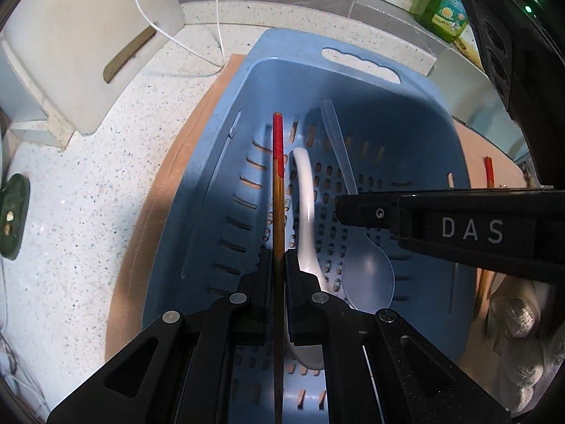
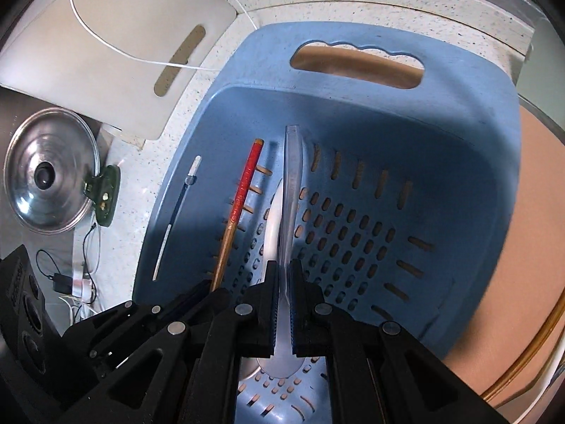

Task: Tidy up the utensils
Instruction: 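Carry the chopstick and clear spoon into the blue basket with both tools, then open both tools and move them back over the mat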

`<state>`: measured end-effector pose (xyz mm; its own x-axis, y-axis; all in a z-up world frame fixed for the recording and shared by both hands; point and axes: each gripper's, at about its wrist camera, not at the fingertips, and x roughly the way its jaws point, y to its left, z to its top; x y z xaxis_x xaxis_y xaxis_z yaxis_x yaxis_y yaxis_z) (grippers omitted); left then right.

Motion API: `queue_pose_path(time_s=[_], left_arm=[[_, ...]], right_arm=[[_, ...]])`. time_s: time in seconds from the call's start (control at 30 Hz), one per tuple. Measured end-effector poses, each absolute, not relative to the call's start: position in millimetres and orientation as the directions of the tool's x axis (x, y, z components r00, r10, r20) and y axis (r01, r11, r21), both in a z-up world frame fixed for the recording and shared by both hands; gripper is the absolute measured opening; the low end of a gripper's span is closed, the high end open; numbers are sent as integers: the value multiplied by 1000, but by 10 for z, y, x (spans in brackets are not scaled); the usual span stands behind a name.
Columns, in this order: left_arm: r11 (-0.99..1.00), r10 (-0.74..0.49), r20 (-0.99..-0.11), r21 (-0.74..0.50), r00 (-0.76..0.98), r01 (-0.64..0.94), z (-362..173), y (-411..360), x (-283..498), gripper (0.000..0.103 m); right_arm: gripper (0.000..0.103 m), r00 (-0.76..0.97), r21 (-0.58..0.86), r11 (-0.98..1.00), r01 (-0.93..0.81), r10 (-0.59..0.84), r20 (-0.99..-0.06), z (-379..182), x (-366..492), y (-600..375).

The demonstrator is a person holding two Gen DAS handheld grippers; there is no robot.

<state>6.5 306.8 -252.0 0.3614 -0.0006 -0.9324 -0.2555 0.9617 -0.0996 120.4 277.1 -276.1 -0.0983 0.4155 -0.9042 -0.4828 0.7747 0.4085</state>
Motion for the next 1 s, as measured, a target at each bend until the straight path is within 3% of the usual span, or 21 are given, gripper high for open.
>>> queue_pose_path(time_s=[0.7, 1.0], left_arm=[[960, 1, -945, -90, 326, -264, -2632, 3102, 114, 6], [958, 34, -932, -73, 360, -277, -2375, 3095, 13, 8]], right_arm=[[6, -102, 373, 776, -508, 376, -921, -2823, 1211, 2889], [15, -83, 429, 750, -504, 453, -888, -2560, 1217, 2645]])
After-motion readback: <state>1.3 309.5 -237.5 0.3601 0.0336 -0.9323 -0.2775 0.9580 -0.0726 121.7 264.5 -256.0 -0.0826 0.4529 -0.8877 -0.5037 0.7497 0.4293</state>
